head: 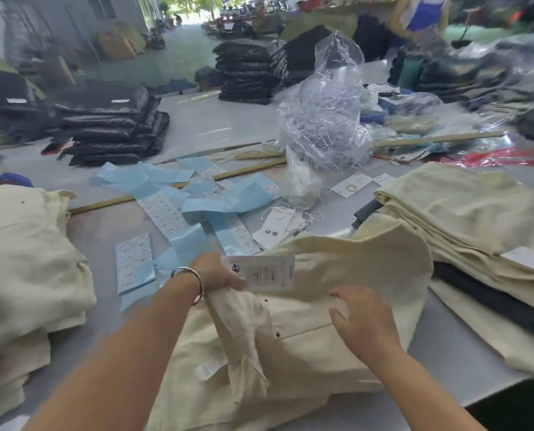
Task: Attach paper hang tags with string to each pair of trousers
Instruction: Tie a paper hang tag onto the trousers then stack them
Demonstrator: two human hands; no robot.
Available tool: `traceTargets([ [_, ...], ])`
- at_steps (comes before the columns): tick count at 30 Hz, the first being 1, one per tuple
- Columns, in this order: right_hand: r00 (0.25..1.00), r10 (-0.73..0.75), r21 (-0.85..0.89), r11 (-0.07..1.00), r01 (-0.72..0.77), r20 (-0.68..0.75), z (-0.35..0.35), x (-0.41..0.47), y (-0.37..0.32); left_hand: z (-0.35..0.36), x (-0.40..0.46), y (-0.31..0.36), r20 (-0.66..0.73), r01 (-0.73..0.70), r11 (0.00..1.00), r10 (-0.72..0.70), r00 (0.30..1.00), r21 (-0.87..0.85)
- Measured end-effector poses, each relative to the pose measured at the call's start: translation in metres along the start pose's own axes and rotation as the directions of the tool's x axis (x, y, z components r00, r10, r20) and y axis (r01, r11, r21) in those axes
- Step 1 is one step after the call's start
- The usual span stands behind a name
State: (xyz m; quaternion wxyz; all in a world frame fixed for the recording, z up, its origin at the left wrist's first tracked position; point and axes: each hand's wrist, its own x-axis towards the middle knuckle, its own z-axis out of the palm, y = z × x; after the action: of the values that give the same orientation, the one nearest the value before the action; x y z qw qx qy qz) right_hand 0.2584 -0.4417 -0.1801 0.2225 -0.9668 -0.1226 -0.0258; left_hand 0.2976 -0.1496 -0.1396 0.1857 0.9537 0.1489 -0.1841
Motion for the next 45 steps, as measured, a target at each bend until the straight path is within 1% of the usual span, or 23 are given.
traceTargets([
  [2,0.986,0.054,-0.23,0.973,-0.016,0.161,0.011,-0.006,-0.001,0.031,0.002,-0.021,-0.042,0.078,0.979,-0.071,0.997,0.189],
  [4,0.953,0.079,-0.311,0.95,0.016,0.292,0.021,-0.012,0.001,0.058,0.002,-0.037,-0.081,0.138,0.944,-0.119,0.99,0.299],
  [5,0.944,0.089,-0.324,0.946,0.021,0.318,0.025,-0.016,0.003,0.065,0.003,-0.039,-0.098,0.109,0.947,-0.083,0.992,0.302],
  [7,0.945,0.143,-0.318,0.947,-0.043,0.295,0.029,-0.025,0.006,0.067,0.011,-0.034,-0.081,-0.014,0.976,0.033,0.996,0.218],
  [9,0.949,0.263,-0.302,0.931,-0.203,0.174,0.03,-0.036,0.008,0.063,0.017,-0.024,-0.005,-0.054,0.998,0.055,0.998,0.024],
  [10,0.931,0.352,-0.279,0.907,-0.315,0.092,0.029,-0.041,0.009,0.062,0.02,-0.019,0.036,-0.042,0.997,0.044,0.998,-0.06],
  [12,0.833,0.554,-0.119,0.827,-0.549,0.01,0.024,-0.05,0.013,0.065,0.022,-0.012,0.046,-0.036,0.994,0.041,0.998,-0.104],
  [14,0.734,0.675,0.168,0.717,-0.677,0.076,0.019,-0.057,0.017,0.068,0.02,-0.006,0.022,-0.024,0.988,0.027,0.999,-0.15],
  [16,0.724,0.675,0.439,0.612,-0.657,0.142,0.019,-0.064,0.019,0.066,0.017,0.002,0.063,-0.014,0.972,0.029,0.998,-0.235],
  [17,0.721,0.667,0.566,0.526,-0.634,0.188,0.019,-0.068,0.018,0.066,0.016,0.005,0.129,-0.003,0.959,0.042,0.991,-0.285],
  [19,0.692,0.649,0.783,0.233,-0.577,0.317,0.02,-0.075,0.015,0.064,0.011,0.012,0.359,0.061,0.901,0.108,0.927,-0.43],
  [21,0.66,0.592,0.856,-0.105,-0.506,0.463,0.02,-0.084,0.015,0.06,-0.007,0.026,0.531,0.136,0.814,0.232,0.815,-0.565],
  [22,0.667,0.538,0.85,-0.221,-0.477,0.515,0.018,-0.089,0.013,0.059,-0.016,0.035,0.558,0.163,0.758,0.299,0.774,-0.632],
  [24,0.7,0.445,0.829,-0.321,-0.457,0.558,0.014,-0.1,0.007,0.056,-0.035,0.055,0.537,0.178,0.657,0.398,0.744,-0.733],
  [27,0.8,0.232,0.8,-0.416,-0.433,0.553,0.0,-0.111,0.0,0.044,-0.062,0.086,0.433,0.172,0.474,0.522,0.735,-0.864],
  [30,0.886,0.111,0.842,-0.384,-0.38,0.451,-0.03,-0.104,0.002,0.029,-0.085,0.117,0.285,0.157,0.251,0.638,0.715,-0.955],
  [32,0.914,0.098,0.888,-0.298,-0.352,0.395,-0.06,-0.092,0.009,0.018,-0.088,0.14,0.154,0.047,0.185,0.619,0.77,-0.982],
  [35,0.943,0.12,0.951,-0.069,-0.303,0.309,-0.112,-0.072,0.027,0.002,-0.089,0.178,-0.003,-0.102,0.142,0.572,0.82,-0.985],
  [37,0.943,0.241,0.959,0.11,-0.26,0.228,-0.148,-0.054,0.046,-0.006,-0.084,0.2,-0.154,-0.255,0.108,0.557,0.816,-0.961],
  [39,0.948,0.284,0.94,0.257,-0.223,0.147,-0.186,-0.031,0.07,-0.014,-0.08,0.227,-0.303,-0.414,0.075,0.568,0.765,-0.907],
  [41,0.966,0.251,0.934,0.331,-0.137,0.053,-0.228,-0.006,0.092,-0.022,-0.081,0.264,-0.409,-0.531,0.044,0.585,0.7,-0.846],
  [43,0.973,0.223,0.932,0.362,-0.028,-0.058,-0.273,0.02,0.112,-0.033,-0.085,0.303,-0.51,-0.63,0.014,0.572,0.642,-0.776],
  [45,0.962,0.206,0.874,0.482,0.059,-0.178,-0.32,0.047,0.134,-0.046,-0.093,0.341,-0.579,-0.705,-0.015,0.582,0.571,-0.709],
])
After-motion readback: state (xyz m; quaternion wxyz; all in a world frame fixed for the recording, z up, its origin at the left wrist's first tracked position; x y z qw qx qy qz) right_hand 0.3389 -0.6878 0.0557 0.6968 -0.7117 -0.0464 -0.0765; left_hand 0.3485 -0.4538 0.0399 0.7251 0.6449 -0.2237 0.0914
